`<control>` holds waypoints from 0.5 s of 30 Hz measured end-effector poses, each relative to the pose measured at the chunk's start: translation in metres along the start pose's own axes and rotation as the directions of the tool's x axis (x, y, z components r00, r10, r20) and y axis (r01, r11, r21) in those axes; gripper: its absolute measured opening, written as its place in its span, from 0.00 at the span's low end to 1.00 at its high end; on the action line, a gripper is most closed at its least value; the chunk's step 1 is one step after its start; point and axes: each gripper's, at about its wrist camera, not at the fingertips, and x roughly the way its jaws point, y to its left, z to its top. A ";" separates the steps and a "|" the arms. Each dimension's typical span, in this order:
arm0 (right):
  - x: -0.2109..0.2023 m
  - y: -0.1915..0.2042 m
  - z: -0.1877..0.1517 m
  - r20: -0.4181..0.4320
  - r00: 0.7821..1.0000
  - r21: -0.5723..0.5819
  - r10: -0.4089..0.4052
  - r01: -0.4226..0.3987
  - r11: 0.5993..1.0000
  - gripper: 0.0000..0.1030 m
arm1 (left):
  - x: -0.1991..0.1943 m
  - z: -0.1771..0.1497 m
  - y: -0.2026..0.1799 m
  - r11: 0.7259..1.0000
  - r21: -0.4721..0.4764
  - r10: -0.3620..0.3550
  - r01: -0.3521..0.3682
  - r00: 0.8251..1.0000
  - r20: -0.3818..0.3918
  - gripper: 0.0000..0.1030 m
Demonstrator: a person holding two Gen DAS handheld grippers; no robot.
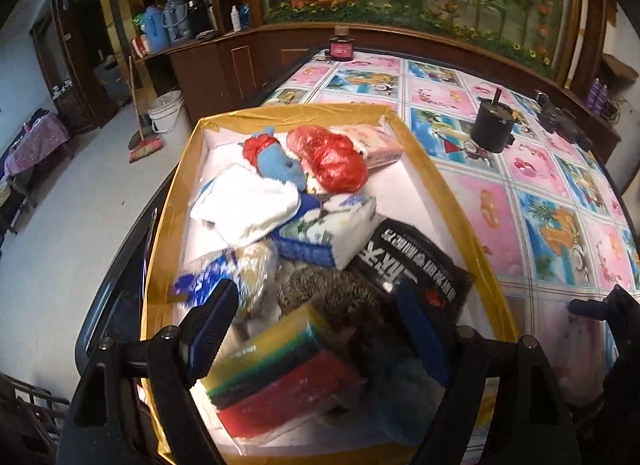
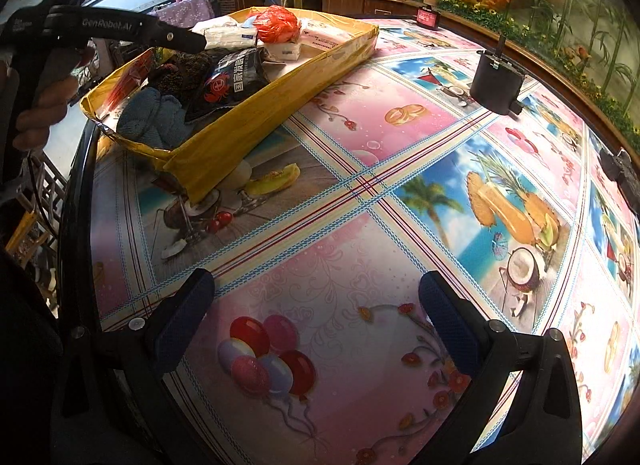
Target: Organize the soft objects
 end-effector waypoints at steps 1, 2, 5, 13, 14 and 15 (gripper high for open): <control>0.000 0.000 0.000 0.000 1.000 0.000 0.000 0.000 1.000 1.00 | 0.001 -0.003 0.000 1.000 -0.008 0.007 -0.007 1.000 -0.004 0.79; 0.000 0.000 0.000 0.000 1.000 -0.001 0.000 0.000 1.000 1.00 | 0.000 -0.006 0.001 1.000 -0.017 0.017 -0.017 1.000 -0.003 0.79; 0.000 0.000 0.000 0.000 1.000 -0.008 0.001 -0.001 1.000 1.00 | -0.002 -0.020 0.001 0.996 -0.024 0.084 -0.084 0.996 0.019 0.79; 0.000 0.005 0.000 -0.001 1.000 -0.033 0.020 -0.020 0.999 1.00 | -0.027 -0.038 -0.001 0.980 -0.113 0.174 -0.162 0.978 0.111 0.79; 0.000 0.005 0.000 -0.001 1.000 -0.033 0.020 -0.020 0.999 1.00 | -0.030 -0.037 -0.002 0.976 -0.124 0.196 -0.181 0.973 0.124 0.79; 0.000 0.005 0.000 -0.001 1.000 -0.033 0.020 -0.020 0.999 1.00 | -0.033 -0.036 -0.004 0.971 -0.130 0.219 -0.202 0.966 0.134 0.79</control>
